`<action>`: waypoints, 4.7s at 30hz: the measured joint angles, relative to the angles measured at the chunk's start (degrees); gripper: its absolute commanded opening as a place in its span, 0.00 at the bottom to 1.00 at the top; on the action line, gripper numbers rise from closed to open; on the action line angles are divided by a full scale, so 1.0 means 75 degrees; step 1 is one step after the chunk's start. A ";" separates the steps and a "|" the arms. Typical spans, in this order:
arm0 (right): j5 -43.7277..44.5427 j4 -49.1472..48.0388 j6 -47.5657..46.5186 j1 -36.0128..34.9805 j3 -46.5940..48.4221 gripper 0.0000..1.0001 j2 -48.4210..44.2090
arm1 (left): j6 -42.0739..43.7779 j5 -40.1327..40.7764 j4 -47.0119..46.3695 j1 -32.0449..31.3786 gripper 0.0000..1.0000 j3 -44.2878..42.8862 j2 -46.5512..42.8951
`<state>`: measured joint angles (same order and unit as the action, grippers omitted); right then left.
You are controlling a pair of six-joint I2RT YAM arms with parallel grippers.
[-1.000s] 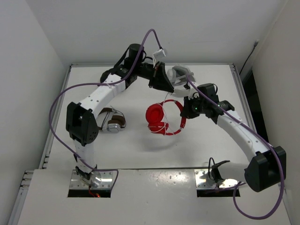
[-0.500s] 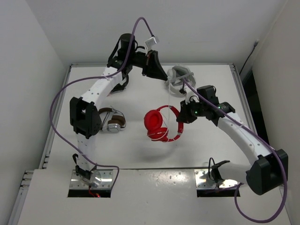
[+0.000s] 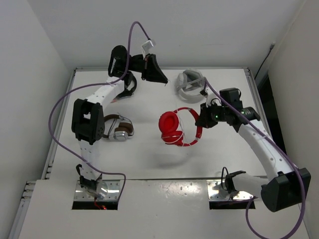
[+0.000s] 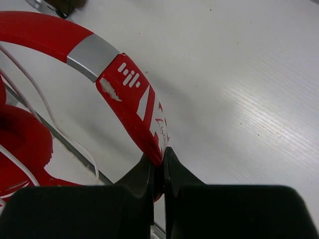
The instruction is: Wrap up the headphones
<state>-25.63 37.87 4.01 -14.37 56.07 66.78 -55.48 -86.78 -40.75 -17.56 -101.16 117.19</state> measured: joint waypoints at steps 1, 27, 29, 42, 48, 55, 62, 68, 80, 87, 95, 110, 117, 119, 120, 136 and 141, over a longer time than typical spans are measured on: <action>-0.0012 0.0009 0.0000 0.0000 0.0079 0.00 -0.0017 | -0.0242 -0.0006 -0.0358 0.0050 0.00 0.0000 0.0015; -0.0224 0.0632 0.0484 0.0437 0.0717 0.00 -0.0085 | -0.5275 0.0000 -0.4301 0.0458 0.00 0.2669 -0.0224; -0.0245 0.0650 0.0495 0.0434 0.0758 0.00 -0.0085 | -0.4415 0.0003 -0.3611 0.0455 0.00 0.2827 -0.0749; -0.0268 0.0778 0.0562 0.0510 0.0970 0.00 -0.0087 | 0.5511 0.4436 0.8166 -0.0414 0.00 0.1740 -0.2556; -0.0119 0.0851 0.0720 0.0565 0.0973 0.00 -0.0085 | 0.6397 0.5074 0.9072 -0.0478 0.00 0.3153 -0.2634; 0.0437 0.0941 0.1448 0.0600 0.0962 0.00 -0.0079 | 0.5613 0.3949 0.7294 -0.0495 0.00 0.5689 -0.3797; 0.0335 0.0609 0.2419 0.0618 0.0452 0.00 0.0207 | 0.4299 0.3299 0.5523 -0.0653 0.00 0.6484 -0.3212; 0.0615 0.0219 0.3570 0.0673 0.0044 0.00 0.0522 | 0.2769 0.3098 0.3716 -0.0717 0.00 0.6537 -0.2343; 0.2632 -0.0076 0.4855 0.0565 -0.0178 0.00 0.1378 | 0.0099 0.3518 0.0557 -0.1378 0.00 0.6502 -0.0586; 0.2690 -0.0277 0.5266 0.0959 -0.0519 0.00 0.2159 | -0.0583 0.4089 -0.0157 -0.1781 0.00 0.6394 0.0423; 0.2847 -0.0679 0.5502 0.1274 -0.0764 0.00 0.2731 | -0.1510 0.4363 -0.1125 -0.2037 0.00 0.5939 0.1539; 0.3622 -0.1577 0.5403 0.1320 -0.1064 0.00 0.3261 | -0.1518 0.4564 -0.0880 -0.2186 0.09 0.5257 0.2075; 0.4062 -0.1609 0.5371 0.1154 -0.0976 0.00 0.3640 | -0.1011 0.4366 -0.0073 -0.2212 0.26 0.5068 0.1964; 0.4217 -0.1722 0.5476 0.1093 -0.0778 0.00 0.3914 | -0.0831 0.4229 0.0157 -0.2282 0.30 0.5187 0.1807; 0.4304 -0.1786 0.5493 0.1049 -0.0676 0.00 0.4022 | -0.0723 0.4176 0.0259 -0.2323 0.32 0.5275 0.1716; 0.4739 -0.2072 0.5319 0.0644 -0.0548 0.23 0.3809 | 0.1638 0.4153 0.2527 -0.2416 0.33 0.6053 -0.0793; 0.4750 -0.2218 0.5053 0.0627 -0.0597 0.29 0.3284 | 0.2200 0.4214 0.3101 -0.2288 0.33 0.6065 -0.1405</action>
<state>10.00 21.23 41.91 -9.67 51.59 91.42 -38.98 -55.18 -17.50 -34.72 -55.68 106.65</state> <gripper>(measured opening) 0.258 0.331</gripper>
